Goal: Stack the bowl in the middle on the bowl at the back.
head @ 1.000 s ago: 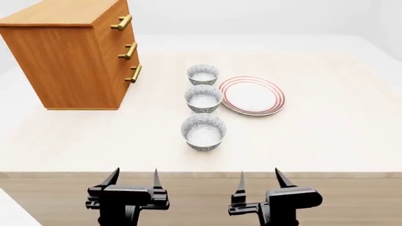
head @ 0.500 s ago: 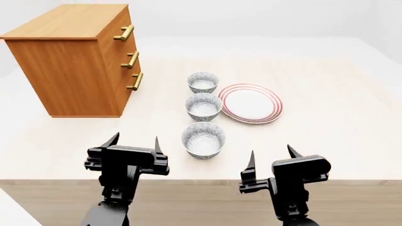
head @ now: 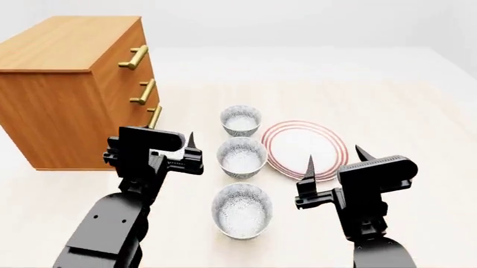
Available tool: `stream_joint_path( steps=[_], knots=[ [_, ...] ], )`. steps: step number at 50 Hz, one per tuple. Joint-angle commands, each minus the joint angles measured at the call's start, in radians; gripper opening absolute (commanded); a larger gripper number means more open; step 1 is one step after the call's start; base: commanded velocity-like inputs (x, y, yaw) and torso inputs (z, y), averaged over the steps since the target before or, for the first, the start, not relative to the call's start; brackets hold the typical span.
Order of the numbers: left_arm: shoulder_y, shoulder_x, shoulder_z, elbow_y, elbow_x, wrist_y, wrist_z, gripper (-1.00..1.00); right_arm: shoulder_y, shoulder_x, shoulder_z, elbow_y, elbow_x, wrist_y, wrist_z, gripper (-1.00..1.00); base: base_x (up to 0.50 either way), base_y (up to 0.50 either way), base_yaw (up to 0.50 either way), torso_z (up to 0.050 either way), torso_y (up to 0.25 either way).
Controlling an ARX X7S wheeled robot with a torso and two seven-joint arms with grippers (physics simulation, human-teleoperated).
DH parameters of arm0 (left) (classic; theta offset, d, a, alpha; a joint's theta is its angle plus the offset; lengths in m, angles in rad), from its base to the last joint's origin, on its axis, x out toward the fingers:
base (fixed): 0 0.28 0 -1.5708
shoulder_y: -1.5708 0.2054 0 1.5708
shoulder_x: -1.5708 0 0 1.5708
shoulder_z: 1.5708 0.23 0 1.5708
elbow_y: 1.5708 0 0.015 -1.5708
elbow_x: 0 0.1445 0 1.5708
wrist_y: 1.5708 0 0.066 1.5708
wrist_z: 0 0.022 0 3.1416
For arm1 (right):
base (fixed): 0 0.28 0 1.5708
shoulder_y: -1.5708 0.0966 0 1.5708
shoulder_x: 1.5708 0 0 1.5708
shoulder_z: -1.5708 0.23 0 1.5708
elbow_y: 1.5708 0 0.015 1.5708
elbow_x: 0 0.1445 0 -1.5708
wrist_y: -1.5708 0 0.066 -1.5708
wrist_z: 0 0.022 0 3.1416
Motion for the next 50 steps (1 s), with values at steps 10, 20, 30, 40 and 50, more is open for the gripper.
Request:
stream_joint_path(
  steps=[10, 20, 30, 40, 50],
  knots=[
    [-0.036, -0.006, 0.027, -0.004, -0.056, -0.109, 0.036, 1.00, 0.006, 0.019, -0.007, -0.025, 0.008, 0.024, -0.004, 1.00, 0.50, 0.00, 0.00, 0.000, 0.000],
    [-0.056, -0.010, 0.058, -0.030, -0.059, -0.140, 0.043, 1.00, 0.007, 0.032, -0.045, -0.039, -0.038, 0.053, 0.019, 1.00, 0.40, 0.00, 0.00, 0.000, 0.002],
    [-0.103, -0.015, 0.101, -0.012, -0.079, -0.268, 0.055, 1.00, -0.007, 0.045, -0.072, -0.053, -0.047, 0.038, 0.016, 1.00, 0.00, 0.00, 0.00, 0.000, 0.000],
    [-0.222, 0.027, 0.128, -0.121, -0.115, -0.469, 0.055, 1.00, -0.019, 0.047, -0.058, -0.040, -0.034, 0.018, 0.024, 1.00, 0.00, 0.00, 0.00, 0.000, 0.000],
    [-0.255, 0.070, 0.105, -0.237, -0.136, -0.518, 0.033, 1.00, -0.038, 0.057, -0.041, -0.035, -0.027, 0.012, 0.032, 1.00, 0.00, 0.00, 0.00, 0.000, 0.000]
  ],
)
